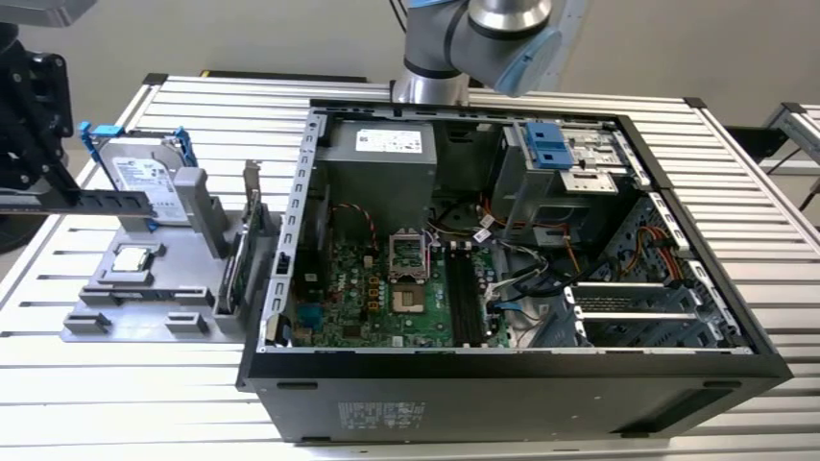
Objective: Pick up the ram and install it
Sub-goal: 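Pick up the ram and move it above insertion slot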
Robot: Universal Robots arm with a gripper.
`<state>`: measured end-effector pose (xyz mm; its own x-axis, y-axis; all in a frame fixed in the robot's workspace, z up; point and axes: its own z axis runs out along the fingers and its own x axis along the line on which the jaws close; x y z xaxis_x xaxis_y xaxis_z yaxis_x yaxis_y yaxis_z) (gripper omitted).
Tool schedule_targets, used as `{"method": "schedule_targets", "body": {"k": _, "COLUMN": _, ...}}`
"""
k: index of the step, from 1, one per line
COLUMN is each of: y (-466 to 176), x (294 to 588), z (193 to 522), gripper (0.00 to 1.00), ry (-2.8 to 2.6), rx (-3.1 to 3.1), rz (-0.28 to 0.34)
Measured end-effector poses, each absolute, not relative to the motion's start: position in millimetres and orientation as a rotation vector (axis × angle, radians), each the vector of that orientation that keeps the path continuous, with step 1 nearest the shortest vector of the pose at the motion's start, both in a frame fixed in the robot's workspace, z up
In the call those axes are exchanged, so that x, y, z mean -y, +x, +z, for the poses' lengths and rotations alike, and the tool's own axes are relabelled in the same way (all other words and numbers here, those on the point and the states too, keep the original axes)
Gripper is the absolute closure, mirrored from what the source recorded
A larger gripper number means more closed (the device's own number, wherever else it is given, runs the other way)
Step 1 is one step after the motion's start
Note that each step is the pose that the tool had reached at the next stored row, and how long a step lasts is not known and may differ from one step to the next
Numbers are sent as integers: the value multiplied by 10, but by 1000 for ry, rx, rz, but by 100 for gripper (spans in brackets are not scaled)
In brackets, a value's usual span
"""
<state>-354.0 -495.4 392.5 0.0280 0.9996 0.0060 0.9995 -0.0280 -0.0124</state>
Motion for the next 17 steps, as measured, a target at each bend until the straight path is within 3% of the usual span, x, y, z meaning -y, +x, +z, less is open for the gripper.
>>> {"method": "schedule_targets", "body": {"k": 17, "y": -3346, "x": 4954, "z": 3925, "gripper": 100, "ry": -2245, "rx": 2183, "rz": 11}}
